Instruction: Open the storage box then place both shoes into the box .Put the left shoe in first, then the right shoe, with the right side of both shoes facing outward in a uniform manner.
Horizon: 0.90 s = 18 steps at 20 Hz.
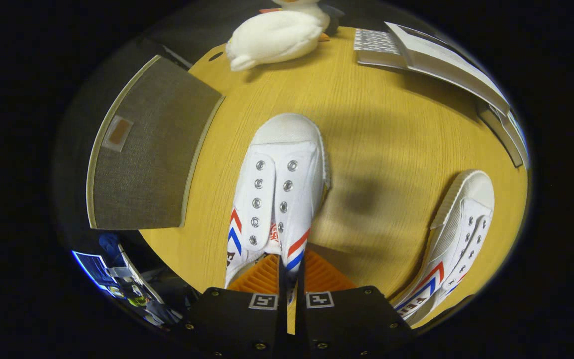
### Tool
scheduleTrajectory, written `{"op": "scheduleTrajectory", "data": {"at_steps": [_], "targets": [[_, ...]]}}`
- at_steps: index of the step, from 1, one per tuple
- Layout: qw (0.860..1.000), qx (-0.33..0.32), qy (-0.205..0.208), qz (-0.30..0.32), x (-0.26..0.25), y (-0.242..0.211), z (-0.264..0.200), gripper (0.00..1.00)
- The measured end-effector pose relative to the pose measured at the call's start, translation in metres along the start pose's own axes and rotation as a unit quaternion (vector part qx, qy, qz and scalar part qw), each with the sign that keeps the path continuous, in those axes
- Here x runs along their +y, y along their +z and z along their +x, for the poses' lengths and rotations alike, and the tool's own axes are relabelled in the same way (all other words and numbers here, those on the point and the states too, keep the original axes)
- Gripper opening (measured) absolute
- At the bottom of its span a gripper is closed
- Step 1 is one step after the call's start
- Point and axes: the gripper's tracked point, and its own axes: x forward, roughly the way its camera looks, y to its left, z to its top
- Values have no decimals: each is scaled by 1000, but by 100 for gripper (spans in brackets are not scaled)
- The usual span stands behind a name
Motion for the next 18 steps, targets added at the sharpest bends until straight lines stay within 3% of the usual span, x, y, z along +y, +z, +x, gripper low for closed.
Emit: {"op": "scheduleTrajectory", "data": {"at_steps": [12,18], "targets": [[999,-29,45,-9,1,34,-52,6],[995,-66,74,-19,31,54,-106,6]]}}
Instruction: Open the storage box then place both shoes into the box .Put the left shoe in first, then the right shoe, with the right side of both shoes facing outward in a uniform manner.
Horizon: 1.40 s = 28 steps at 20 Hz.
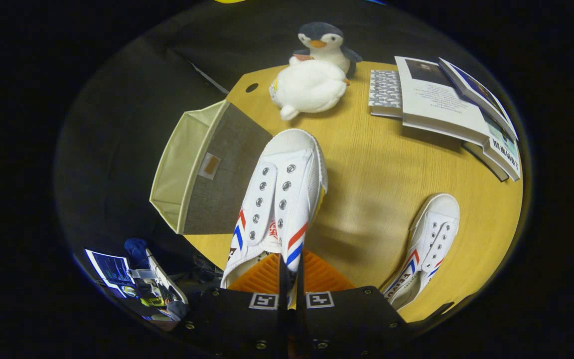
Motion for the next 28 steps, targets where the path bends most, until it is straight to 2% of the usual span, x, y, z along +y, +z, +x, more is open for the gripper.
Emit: {"op": "scheduleTrajectory", "data": {"at_steps": [9,16,22,28], "targets": [[997,-23,55,-49,83,51,-30,6],[992,-15,82,-99,153,87,-15,6],[988,13,64,-138,197,98,33,6],[986,47,-6,-159,200,104,94,6]]}}
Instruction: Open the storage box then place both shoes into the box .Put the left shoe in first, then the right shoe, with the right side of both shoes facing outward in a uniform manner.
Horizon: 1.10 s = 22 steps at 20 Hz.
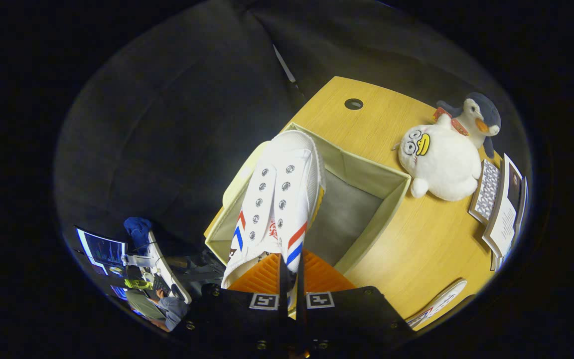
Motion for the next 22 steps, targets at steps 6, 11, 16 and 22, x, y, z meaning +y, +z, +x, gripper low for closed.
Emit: {"op": "scheduleTrajectory", "data": {"at_steps": [6,11,16,22], "targets": [[999,28,-31,10,-1,3,23,6],[1000,-1,-17,-3,12,24,8,45],[999,-46,-6,-8,7,27,-48,95],[995,-99,-1,20,-43,0,-125,95]]}}
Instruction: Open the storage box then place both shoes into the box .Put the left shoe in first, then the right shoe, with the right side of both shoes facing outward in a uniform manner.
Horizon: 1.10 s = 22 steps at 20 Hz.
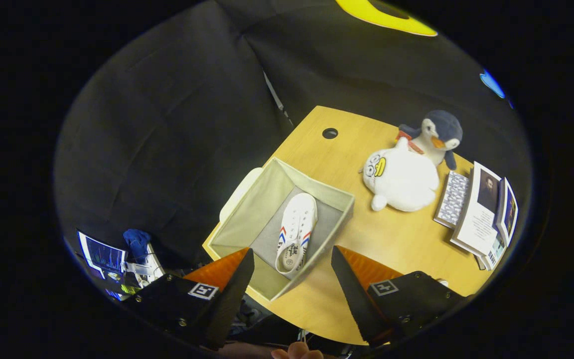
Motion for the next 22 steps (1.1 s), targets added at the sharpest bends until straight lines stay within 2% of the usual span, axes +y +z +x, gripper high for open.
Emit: {"op": "scheduleTrajectory", "data": {"at_steps": [3,9,14,22], "targets": [[1000,-14,-2,27,-36,-26,-27,95],[994,-4,-52,93,-125,-108,-55,95],[985,-1,-70,156,-179,-164,-72,95],[964,24,-133,228,-256,-253,-79,95]]}}
